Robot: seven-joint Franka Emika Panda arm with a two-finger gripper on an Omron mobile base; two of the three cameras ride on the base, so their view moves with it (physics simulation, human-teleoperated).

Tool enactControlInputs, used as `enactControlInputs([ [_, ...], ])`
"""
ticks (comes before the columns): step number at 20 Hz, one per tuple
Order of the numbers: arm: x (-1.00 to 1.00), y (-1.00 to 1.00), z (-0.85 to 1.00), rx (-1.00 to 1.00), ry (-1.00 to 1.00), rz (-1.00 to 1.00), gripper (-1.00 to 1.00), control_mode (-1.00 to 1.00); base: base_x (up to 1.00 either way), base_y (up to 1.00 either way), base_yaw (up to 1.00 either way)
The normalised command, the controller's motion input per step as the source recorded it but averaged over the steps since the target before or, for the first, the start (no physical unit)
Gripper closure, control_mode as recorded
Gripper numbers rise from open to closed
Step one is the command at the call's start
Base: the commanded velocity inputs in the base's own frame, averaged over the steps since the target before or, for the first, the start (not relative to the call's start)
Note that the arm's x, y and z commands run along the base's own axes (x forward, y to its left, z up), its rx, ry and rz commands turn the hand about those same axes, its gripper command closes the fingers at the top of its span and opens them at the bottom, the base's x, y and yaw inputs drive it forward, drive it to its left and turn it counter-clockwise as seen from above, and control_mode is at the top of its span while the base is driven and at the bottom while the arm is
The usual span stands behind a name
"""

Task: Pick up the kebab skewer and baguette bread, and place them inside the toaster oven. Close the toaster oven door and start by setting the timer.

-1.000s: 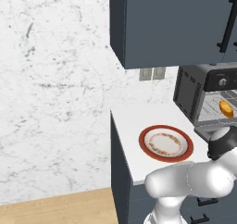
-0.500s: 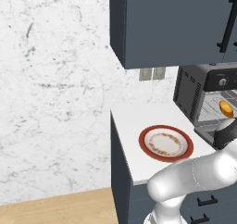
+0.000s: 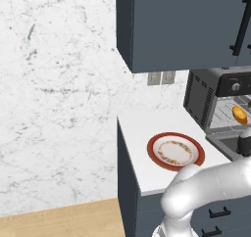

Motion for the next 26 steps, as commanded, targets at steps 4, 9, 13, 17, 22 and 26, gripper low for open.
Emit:
enactControlInputs([
  [4, 0.22, -0.29, -0.25, 0.00, 0.00, 0.00, 1.00, -1.00, 0.00, 0.00, 0.00],
  [9, 0.29, -0.25, -0.26, 0.03, 0.00, 0.00, 1.00, -1.00, 0.00, 0.00, 0.00],
  [13, 0.12, -0.07, -0.27, 0.04, 0.00, 0.00, 1.00, -1.00, 0.00, 0.00, 0.00],
  [17, 0.00, -0.02, -0.38, 0.03, 0.00, 0.00, 1.00, -1.00, 0.00, 0.00, 0.00],
  [22, -0.05, 0.00, -0.43, 0.00, 0.00, 0.00, 1.00, -1.00, 0.00, 0.00, 0.00],
  [26, -0.17, 0.06, -0.39, 0.00, 0.00, 0.00, -1.00, -1.00, 0.00, 0.00, 0.00],
])
